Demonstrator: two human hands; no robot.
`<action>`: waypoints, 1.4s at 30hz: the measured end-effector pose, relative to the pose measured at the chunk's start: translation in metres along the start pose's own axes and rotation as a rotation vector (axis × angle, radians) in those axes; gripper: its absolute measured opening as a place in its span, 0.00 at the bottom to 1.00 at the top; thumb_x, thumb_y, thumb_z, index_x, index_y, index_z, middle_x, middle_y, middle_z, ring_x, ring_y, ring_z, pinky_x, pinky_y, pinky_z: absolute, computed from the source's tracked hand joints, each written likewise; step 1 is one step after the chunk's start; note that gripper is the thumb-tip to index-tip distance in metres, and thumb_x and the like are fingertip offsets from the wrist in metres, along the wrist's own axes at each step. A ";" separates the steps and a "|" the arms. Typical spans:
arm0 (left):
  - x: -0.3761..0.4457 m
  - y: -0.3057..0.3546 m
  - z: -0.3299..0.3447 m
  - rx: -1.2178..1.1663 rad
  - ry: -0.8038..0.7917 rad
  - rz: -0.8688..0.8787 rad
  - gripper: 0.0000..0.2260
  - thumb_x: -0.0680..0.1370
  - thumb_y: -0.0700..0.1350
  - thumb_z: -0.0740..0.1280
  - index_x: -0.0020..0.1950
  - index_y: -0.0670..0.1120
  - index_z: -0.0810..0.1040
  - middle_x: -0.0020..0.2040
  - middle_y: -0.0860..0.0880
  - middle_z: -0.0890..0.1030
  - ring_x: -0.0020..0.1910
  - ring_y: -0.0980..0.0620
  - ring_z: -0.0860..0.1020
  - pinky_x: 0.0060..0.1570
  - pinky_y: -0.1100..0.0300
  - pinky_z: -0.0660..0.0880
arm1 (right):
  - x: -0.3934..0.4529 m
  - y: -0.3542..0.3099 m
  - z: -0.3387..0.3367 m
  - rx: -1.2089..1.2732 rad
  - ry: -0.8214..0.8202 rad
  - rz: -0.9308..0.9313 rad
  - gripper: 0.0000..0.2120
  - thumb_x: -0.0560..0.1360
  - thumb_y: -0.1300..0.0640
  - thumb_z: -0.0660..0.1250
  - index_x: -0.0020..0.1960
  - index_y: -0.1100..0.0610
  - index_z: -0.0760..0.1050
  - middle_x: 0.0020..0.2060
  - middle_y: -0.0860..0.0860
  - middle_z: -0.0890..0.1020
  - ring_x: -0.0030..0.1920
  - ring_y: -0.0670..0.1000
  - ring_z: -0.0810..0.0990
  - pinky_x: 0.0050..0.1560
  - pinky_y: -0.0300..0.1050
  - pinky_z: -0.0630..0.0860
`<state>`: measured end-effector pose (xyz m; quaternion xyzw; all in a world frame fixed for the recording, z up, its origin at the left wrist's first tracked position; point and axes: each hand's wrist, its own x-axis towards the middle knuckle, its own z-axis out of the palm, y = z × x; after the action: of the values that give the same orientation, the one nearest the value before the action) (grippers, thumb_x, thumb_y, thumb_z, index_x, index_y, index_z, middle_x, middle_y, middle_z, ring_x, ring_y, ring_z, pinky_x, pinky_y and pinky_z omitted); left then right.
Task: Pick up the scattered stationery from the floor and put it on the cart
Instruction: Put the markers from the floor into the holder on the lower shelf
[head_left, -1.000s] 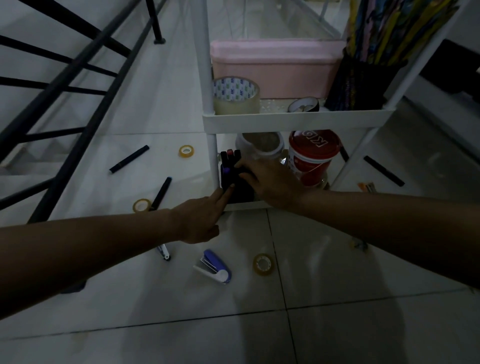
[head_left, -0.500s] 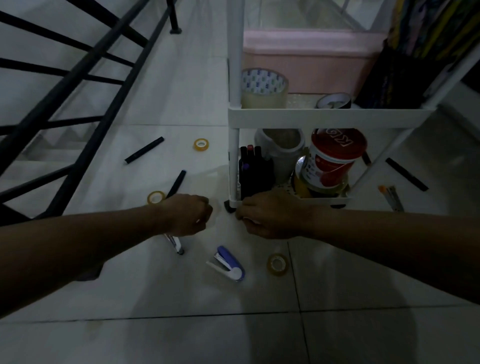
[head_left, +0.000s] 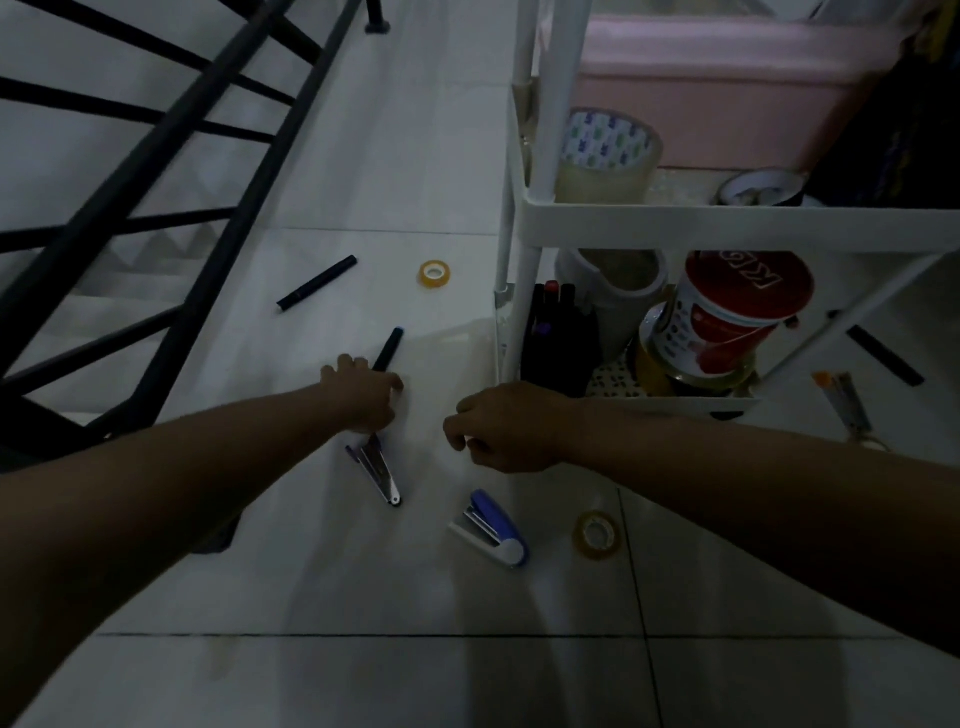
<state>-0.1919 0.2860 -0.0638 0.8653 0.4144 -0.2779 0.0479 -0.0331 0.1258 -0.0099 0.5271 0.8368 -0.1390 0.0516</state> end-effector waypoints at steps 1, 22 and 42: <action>0.004 0.003 0.000 -0.008 -0.031 -0.018 0.23 0.78 0.56 0.60 0.73 0.57 0.62 0.69 0.41 0.66 0.69 0.38 0.62 0.66 0.44 0.60 | 0.001 0.000 0.001 0.022 0.007 0.004 0.09 0.78 0.55 0.60 0.57 0.55 0.73 0.48 0.52 0.76 0.41 0.47 0.67 0.37 0.42 0.62; -0.073 -0.002 -0.059 -0.578 -0.162 0.272 0.13 0.70 0.32 0.70 0.49 0.48 0.81 0.52 0.46 0.81 0.51 0.48 0.77 0.44 0.60 0.74 | -0.042 -0.019 -0.006 -0.097 0.217 -0.046 0.19 0.76 0.53 0.65 0.65 0.56 0.69 0.54 0.55 0.71 0.47 0.51 0.72 0.40 0.48 0.77; -0.084 0.091 -0.065 -0.191 0.102 0.623 0.25 0.75 0.44 0.70 0.68 0.45 0.64 0.65 0.46 0.67 0.55 0.48 0.76 0.51 0.58 0.76 | -0.150 0.022 -0.016 0.171 0.536 0.288 0.12 0.76 0.55 0.68 0.56 0.58 0.79 0.45 0.50 0.81 0.40 0.43 0.76 0.39 0.34 0.71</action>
<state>-0.1383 0.1888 0.0212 0.9548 0.1559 -0.1662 0.1910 0.0530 0.0093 0.0365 0.6605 0.7226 -0.0562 -0.1960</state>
